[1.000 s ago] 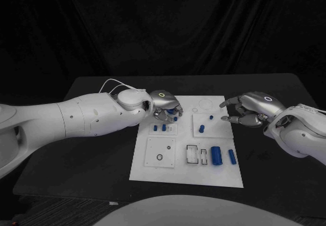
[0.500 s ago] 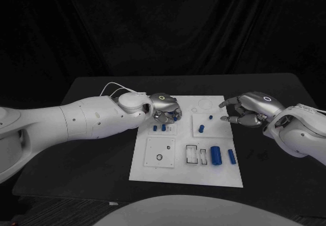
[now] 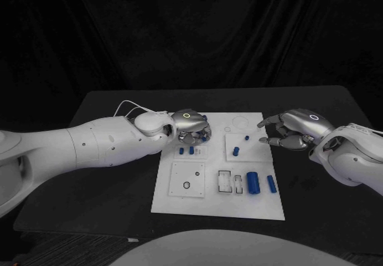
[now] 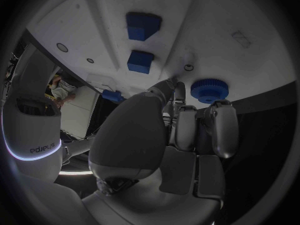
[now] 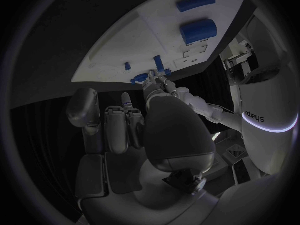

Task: Assemble the parts on the task board

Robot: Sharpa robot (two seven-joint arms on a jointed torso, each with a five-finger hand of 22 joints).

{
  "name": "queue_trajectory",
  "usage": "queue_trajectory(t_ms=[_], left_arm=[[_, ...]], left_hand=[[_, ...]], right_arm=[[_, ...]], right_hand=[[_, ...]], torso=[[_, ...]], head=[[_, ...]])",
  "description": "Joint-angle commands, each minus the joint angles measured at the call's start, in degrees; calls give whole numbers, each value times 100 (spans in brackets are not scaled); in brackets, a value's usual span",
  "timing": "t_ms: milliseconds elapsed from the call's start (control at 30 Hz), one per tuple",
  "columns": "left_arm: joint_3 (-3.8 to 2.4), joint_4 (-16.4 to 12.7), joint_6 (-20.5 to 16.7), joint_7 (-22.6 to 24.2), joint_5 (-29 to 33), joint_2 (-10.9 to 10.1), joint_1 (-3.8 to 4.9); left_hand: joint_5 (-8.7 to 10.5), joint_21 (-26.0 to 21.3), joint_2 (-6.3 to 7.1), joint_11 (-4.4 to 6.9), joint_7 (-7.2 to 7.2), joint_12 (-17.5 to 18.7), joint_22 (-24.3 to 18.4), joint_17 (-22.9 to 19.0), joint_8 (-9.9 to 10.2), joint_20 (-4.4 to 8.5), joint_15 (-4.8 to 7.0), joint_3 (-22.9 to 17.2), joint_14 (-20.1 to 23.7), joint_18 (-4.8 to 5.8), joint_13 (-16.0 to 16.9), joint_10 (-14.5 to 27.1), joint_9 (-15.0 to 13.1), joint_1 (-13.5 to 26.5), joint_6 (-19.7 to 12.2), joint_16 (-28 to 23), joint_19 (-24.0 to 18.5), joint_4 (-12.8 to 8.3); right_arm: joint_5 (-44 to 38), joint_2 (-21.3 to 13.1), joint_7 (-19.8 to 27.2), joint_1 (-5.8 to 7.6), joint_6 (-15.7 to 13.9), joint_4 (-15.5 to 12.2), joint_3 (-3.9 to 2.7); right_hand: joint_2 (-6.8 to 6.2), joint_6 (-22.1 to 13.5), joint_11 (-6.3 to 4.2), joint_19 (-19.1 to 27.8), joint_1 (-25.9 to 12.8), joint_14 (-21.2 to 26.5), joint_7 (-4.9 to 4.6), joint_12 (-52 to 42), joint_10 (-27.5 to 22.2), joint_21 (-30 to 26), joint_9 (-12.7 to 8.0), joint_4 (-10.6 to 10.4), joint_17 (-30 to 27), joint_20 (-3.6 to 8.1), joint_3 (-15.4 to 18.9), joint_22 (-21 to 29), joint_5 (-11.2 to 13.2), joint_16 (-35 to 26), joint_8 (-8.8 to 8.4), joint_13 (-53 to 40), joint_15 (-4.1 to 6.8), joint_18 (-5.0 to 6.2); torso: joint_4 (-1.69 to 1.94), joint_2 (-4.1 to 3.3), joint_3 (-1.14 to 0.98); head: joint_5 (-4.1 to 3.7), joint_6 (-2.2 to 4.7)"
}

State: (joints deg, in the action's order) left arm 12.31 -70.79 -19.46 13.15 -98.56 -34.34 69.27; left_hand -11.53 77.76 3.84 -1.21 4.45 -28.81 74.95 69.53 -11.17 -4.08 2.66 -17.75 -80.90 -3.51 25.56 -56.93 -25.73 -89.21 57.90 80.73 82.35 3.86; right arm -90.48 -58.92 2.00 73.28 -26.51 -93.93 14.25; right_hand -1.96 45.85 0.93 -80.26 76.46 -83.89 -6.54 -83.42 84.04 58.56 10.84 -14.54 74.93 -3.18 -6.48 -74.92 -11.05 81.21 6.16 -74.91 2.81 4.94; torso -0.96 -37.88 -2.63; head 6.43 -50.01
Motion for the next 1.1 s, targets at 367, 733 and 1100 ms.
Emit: queue_trajectory(t_ms=[367, 733, 1100], left_arm=[[-5, -718, -213, -217, -12, -653, 151], [-4, -973, 65, -394, -12, -1002, 302], [-3, -1060, 169, -509, -12, -1090, 320]], left_hand=[[68, -36, 72, -23, 57, 575, 1102, -179, 202, 1, -30, -78, -26, 45, -387, -347, 154, 88, 258, -108, 10, 50], [101, -73, 89, -27, 50, 749, 1092, -227, 239, -3, -28, -80, -12, 38, -499, -391, 177, 123, 306, -131, -7, 71], [147, -100, 101, -27, 46, 853, 1085, -280, 268, -5, -26, -75, 13, 33, -567, -418, 192, 152, 319, -159, -22, 94]], right_arm=[[-2, -27, -74, -25, -20, -2, -3], [-2, -37, -105, -26, 35, 7, -3], [-2, -30, -123, -31, 88, 15, -3]], right_hand=[[38, 37, -26, -32, 39, -395, -2, 6, 19, -43, -9, 7, 650, 11, -31, -630, -15, -43, 29, -746, 38, 89], [39, 37, -26, -30, 40, -393, -3, 20, 8, -52, -10, 6, 641, 11, -31, -628, -12, -52, 28, -730, 37, 90], [41, 37, -25, -26, 42, -390, -3, 44, -13, -68, -12, 6, 633, 10, -33, -624, -1, -62, 26, -702, 37, 92]], torso=[[8, 5, 0], [23, 15, -12], [20, 3, 5]], head=[[54, 1], [44, 1], [72, 1]])
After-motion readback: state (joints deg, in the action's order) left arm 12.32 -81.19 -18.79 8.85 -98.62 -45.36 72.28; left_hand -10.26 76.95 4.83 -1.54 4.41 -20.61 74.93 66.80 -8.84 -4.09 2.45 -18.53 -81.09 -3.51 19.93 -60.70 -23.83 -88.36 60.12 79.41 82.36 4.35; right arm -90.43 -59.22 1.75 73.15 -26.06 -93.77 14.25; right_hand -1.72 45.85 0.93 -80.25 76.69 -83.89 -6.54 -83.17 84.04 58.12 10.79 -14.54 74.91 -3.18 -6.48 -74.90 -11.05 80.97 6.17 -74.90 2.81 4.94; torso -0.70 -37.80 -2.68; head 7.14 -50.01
